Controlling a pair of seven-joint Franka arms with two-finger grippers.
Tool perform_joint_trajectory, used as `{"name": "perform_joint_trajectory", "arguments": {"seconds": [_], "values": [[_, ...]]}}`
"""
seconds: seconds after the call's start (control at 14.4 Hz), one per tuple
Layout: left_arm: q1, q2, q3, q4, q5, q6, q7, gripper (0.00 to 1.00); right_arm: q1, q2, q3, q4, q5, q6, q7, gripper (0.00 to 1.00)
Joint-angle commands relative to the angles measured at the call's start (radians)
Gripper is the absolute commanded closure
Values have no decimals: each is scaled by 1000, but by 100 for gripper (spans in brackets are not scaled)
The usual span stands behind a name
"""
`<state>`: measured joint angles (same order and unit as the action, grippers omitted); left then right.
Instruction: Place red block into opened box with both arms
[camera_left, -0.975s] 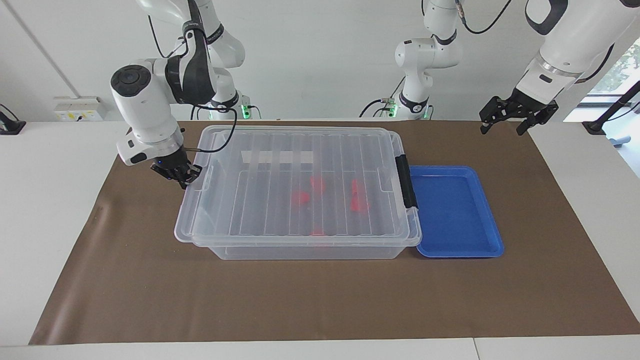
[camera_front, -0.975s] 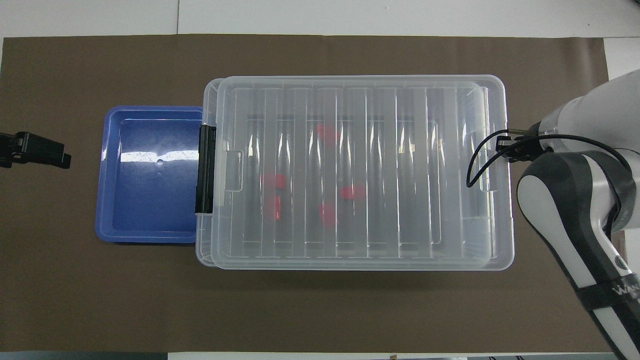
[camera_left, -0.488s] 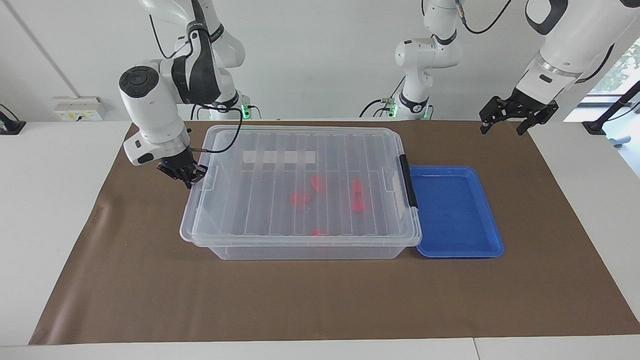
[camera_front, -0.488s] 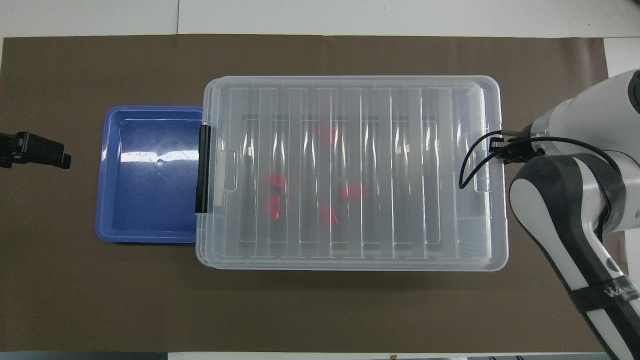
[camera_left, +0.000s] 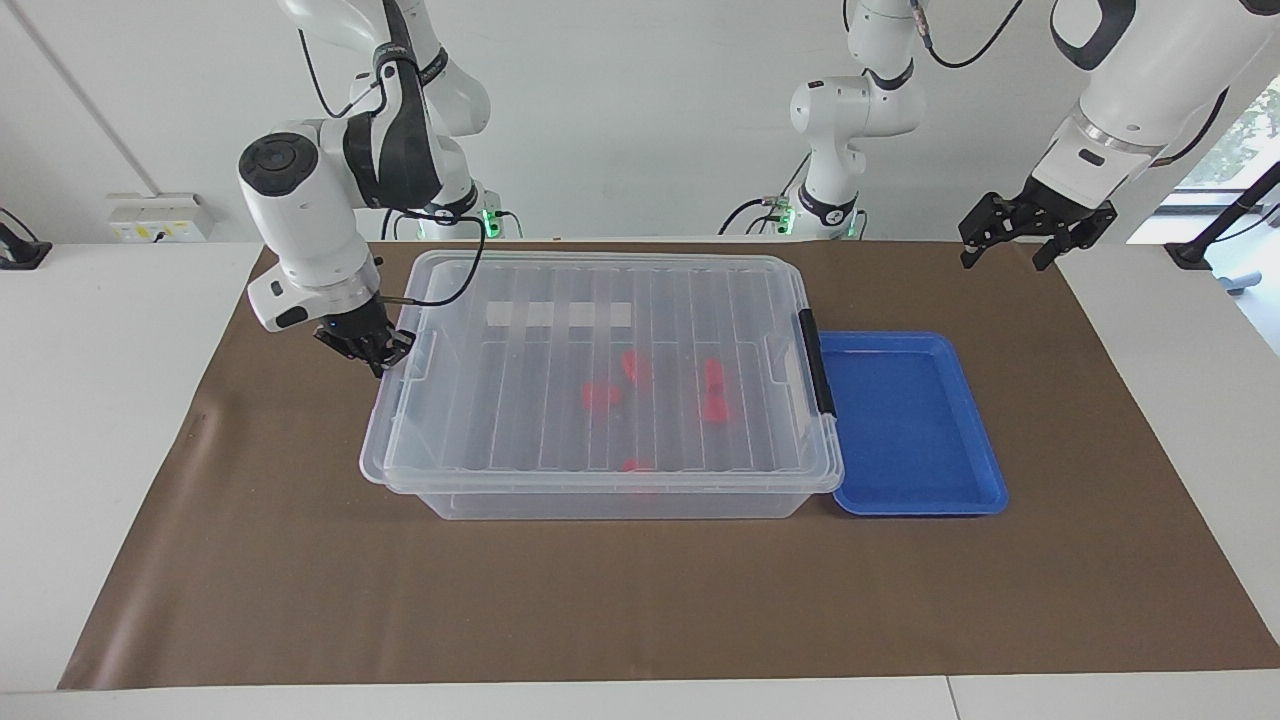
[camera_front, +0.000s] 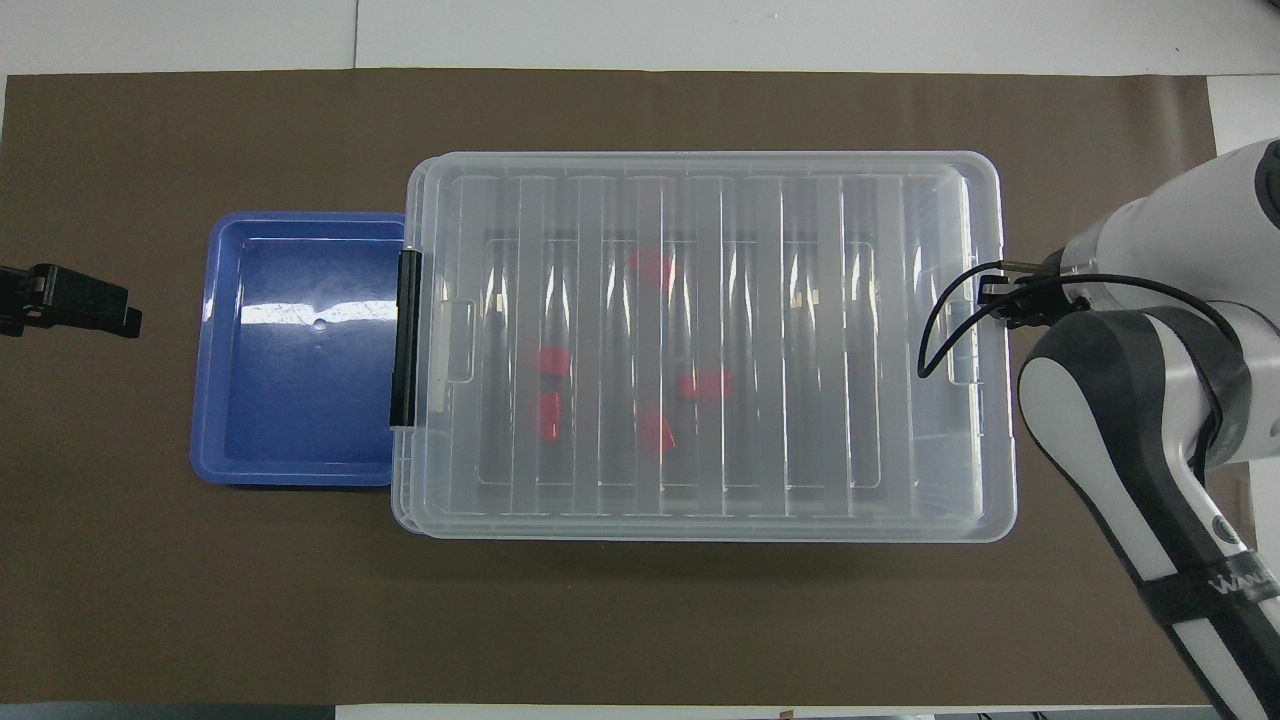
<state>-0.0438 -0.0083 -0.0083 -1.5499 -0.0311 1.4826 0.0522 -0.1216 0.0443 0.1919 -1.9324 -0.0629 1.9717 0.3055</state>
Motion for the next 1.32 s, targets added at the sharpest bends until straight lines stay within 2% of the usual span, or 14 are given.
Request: {"name": "perform_joint_trajectory", "arguments": {"seconds": [0.0,0.35,0.42,0.49,0.56,0.77,0.91,0.98,1.25], "values": [[1,-7,7,-7,-7,-12,8,0,-6,-14,-2,47,6,-68,-3,100],[1,-7,7,-7,-7,-12,8,0,-4,-17,-37,203,6,-276,-32,100],[1,-7,7,-7,-9,-12,8,0,-4,-17,-40,242,6,-331,-46,95],[-1,-7,7,-7,-7,-12,8,0,-4,-18,-43,286,6,-387,-72,40],[1,-7,7,-7,-7,-12,8,0,-4,-23,-51,306,6,-416,-106,0],[1,-7,7,-7,-9,-12,8,0,2,-64,-103,355,8,-485,-205,0],[1,-7,7,-7,-9,-12,8,0,4,-63,-138,401,32,-554,-221,0],[1,-7,7,-7,-7,-12,9,0,4,-63,-163,402,55,-548,-224,0],[1,-7,7,-7,-7,-12,8,0,7,-61,-163,412,44,-562,-236,0]]}}
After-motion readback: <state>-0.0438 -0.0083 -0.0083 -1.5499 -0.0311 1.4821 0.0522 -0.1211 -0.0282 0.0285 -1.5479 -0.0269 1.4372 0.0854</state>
